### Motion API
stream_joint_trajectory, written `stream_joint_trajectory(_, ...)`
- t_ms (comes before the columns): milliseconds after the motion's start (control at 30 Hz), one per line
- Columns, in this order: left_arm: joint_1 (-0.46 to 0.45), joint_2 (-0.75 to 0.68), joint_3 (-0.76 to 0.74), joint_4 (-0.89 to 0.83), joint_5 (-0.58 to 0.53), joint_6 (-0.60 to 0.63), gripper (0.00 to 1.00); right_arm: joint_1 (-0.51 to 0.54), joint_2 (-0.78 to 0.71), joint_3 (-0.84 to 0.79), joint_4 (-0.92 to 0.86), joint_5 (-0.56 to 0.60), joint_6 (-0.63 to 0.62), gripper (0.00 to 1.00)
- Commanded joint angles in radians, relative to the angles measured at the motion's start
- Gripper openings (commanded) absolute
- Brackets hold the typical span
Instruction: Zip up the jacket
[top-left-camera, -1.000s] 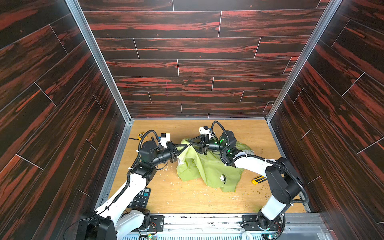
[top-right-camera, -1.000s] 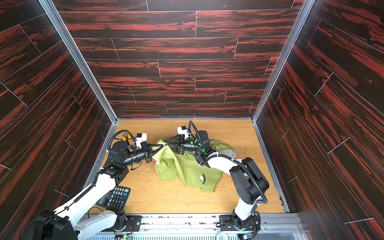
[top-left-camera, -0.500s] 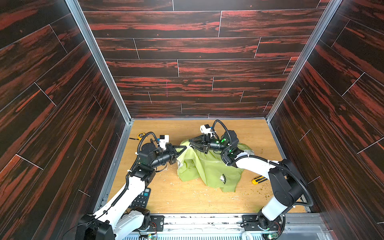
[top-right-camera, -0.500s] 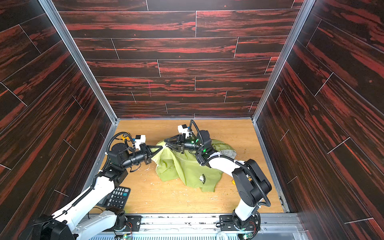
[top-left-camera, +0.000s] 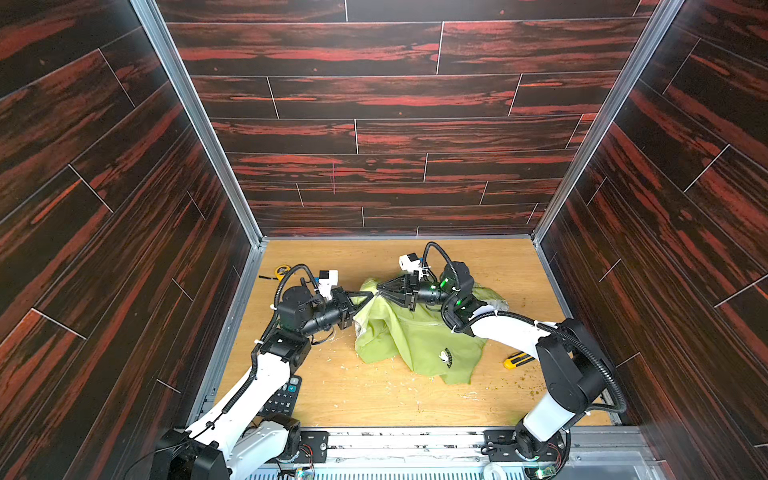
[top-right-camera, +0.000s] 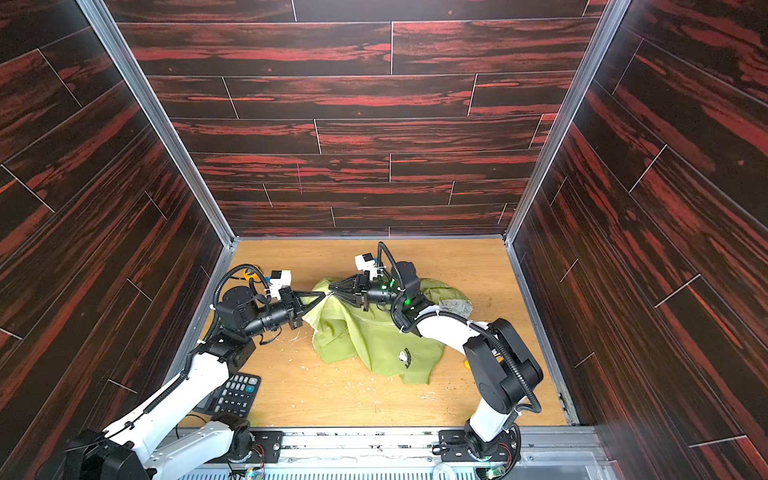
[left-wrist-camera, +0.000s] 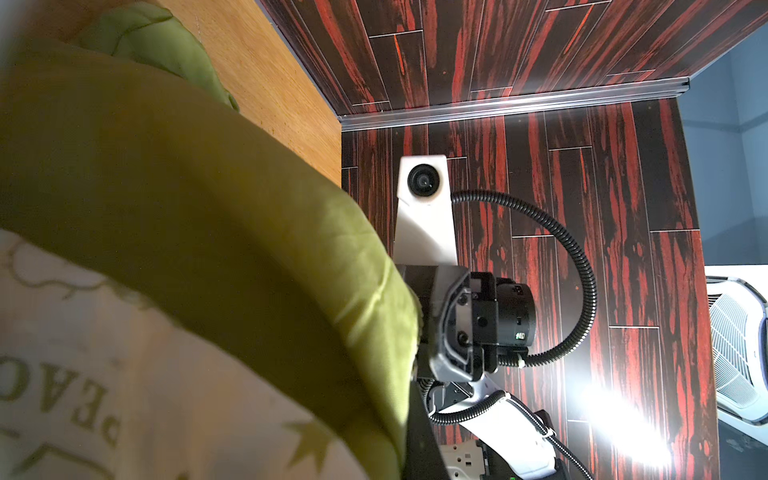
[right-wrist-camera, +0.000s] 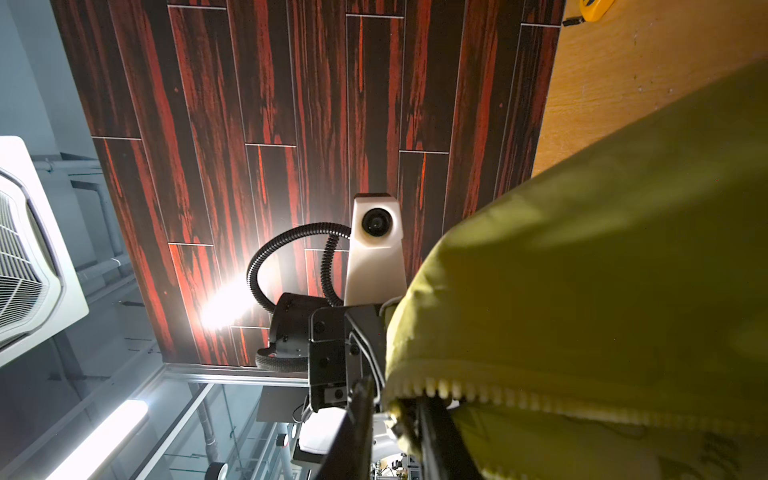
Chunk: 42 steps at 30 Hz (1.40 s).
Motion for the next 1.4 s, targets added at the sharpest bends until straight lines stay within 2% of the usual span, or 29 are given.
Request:
stream_joint_trajectory(0, -0.001, -0.029, 0.007, 0.034, -0.009, -0.008, 0.00, 0.012, -0.053, 0.009, -0.029, -0.006, -0.019, 0.19)
stream_joint_trajectory(333, -0.001, -0.035, 0.000, 0.033, -0.008, -0.010, 0.00, 0.010, -0.062, 0.008, -0.064, 0.008, -0.034, 0.08)
stream_joint_trajectory(533, -0.001, -0.038, -0.004, 0.031, -0.009, -0.009, 0.00, 0.008, -0.066, 0.011, -0.078, 0.012, -0.041, 0.09)
stream_joint_trajectory(900, -0.001, -0.045, -0.004, 0.023, -0.006, -0.009, 0.00, 0.004, -0.069, 0.020, -0.076, 0.020, -0.036, 0.21)
stream_joint_trajectory(1067, -0.001, -0.050, -0.006, 0.016, -0.007, -0.008, 0.00, 0.002, -0.073, 0.021, -0.078, 0.023, -0.036, 0.20)
stream_joint_trajectory(1367, -0.001, -0.056, -0.011, 0.012, -0.011, -0.007, 0.00, -0.004, -0.089, 0.006, -0.082, 0.032, -0.036, 0.11)
